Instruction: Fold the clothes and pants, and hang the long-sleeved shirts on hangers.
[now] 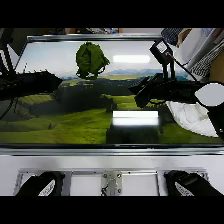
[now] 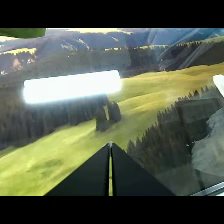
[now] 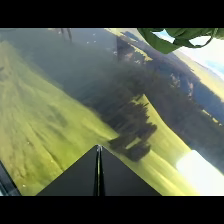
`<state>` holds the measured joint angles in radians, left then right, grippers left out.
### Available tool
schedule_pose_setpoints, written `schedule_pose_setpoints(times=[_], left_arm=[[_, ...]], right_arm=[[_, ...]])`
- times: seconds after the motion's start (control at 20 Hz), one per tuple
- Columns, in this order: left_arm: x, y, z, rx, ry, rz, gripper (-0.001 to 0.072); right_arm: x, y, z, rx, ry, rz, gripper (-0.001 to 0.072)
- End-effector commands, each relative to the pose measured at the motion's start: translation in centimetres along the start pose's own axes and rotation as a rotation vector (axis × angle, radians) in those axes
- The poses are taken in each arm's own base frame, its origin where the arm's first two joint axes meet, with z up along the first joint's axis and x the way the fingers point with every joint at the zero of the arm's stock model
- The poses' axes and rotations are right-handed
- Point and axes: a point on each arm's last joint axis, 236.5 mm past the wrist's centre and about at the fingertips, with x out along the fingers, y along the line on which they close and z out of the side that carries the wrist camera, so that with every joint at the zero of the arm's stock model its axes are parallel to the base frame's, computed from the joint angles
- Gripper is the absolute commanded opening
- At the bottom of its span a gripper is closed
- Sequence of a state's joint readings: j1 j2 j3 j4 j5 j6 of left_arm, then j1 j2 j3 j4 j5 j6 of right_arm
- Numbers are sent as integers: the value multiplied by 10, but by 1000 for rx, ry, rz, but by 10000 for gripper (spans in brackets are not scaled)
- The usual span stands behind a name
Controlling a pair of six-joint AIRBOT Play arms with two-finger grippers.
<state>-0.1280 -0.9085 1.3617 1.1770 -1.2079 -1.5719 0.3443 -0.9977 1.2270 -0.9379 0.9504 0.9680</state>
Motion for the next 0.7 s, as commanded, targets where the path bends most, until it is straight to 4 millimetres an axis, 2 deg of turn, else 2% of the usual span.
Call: schedule_pose_setpoints(times=[0.0,0.5,0.65], left_arm=[[0,1,0,-1,1,1,11],[0,1,0,-1,0,1,11],[0,0,20,-2,-82,-1,11]], right_arm=[[0,0,0,0,1,1,22],[0,0,0,0,1,1,22],[0,0,0,1,1,2,22]])
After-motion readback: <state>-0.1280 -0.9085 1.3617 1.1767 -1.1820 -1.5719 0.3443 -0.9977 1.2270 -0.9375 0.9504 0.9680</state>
